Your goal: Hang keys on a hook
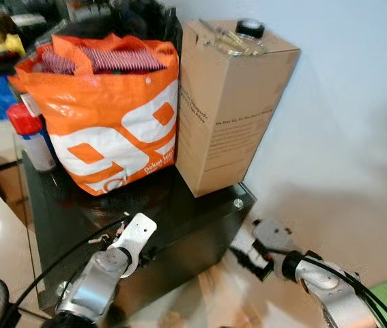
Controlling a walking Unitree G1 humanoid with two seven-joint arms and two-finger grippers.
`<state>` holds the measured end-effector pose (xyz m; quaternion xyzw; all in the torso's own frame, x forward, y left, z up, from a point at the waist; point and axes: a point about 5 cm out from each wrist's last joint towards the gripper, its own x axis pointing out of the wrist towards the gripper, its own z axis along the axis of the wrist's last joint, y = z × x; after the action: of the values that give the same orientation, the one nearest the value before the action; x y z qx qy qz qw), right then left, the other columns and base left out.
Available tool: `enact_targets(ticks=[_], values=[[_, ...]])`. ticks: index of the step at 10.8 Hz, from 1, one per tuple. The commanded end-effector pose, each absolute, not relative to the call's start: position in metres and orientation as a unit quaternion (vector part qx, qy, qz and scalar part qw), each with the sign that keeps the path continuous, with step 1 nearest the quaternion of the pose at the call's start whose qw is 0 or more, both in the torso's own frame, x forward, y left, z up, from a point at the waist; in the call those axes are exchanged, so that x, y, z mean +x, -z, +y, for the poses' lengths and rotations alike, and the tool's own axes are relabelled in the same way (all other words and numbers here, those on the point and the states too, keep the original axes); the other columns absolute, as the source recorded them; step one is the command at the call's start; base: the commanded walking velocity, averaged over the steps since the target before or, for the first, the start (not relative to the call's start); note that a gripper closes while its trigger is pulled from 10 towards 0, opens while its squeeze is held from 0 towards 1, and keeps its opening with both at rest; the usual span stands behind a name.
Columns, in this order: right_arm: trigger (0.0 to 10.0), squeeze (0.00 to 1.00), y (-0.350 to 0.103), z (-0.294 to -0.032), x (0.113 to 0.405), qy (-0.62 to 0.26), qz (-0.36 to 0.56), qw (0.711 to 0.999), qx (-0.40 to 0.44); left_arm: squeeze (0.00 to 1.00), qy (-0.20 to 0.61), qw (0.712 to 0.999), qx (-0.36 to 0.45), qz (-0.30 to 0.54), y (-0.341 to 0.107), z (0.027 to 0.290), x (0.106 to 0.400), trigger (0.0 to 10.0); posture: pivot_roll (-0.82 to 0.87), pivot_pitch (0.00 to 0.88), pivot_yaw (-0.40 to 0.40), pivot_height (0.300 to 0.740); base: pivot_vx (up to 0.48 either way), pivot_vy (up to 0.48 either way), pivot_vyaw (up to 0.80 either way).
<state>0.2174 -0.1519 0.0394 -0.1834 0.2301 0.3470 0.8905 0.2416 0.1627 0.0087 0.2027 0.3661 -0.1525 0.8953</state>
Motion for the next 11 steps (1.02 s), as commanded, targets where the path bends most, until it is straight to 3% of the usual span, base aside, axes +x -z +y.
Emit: enact_targets(ticks=[1, 4, 5, 6, 8, 11], values=[[10.0, 0.00, -0.0469, -0.1525, 0.2201, -0.361, 0.214, 0.887, -0.191, 0.00, 0.128, 0.900, 0.199, 0.365, -0.0097, 0.1645, 0.2450, 10.0, -0.13, 0.026, -0.140, 0.740, 0.000, 0.000, 0.00], [10.0, 0.00, -0.0489, -0.1488, 0.2153, -0.406, 0.212, 0.870, -0.183, 0.00, 0.125, 0.897, 0.163, 0.392, -0.0025, 0.1579, 0.2433, 10.0, -0.14, 0.033, -0.143, 0.740, 0.000, 0.000, 0.00], [10.0, 0.00, -0.0482, -0.1479, 0.2146, -0.409, 0.213, 0.868, -0.181, 0.00, 0.124, 0.895, 0.157, 0.398, -0.0012, 0.1572, 0.2430, 6.9, -0.14, 0.032, -0.139, 0.740, 0.000, 0.000, 0.00], [10.0, 0.00, -0.0478, -0.1467, 0.2137, -0.412, 0.213, 0.867, -0.180, 0.00, 0.120, 0.896, 0.159, 0.397, -0.0012, 0.1570, 0.2441, 4.8, -0.14, 0.031, -0.137, 0.740, 0.000, 0.000, 0.00], [10.0, 0.00, -0.0479, -0.1458, 0.2133, -0.415, 0.212, 0.866, -0.180, 0.00, 0.105, 0.895, 0.161, 0.403, -0.0013, 0.1588, 0.2456, 4.8, -0.14, 0.030, -0.132, 0.740, 0.000, 0.000, 0.00], [10.0, 0.00, -0.0478, -0.1448, 0.2142, -0.421, 0.211, 0.863, -0.183, 0.00, 0.086, 0.894, 0.158, 0.410, -0.0025, 0.1620, 0.2462, 1.9, -0.13, 0.027, -0.134, 0.740, 0.000, 0.000, 0.00]])
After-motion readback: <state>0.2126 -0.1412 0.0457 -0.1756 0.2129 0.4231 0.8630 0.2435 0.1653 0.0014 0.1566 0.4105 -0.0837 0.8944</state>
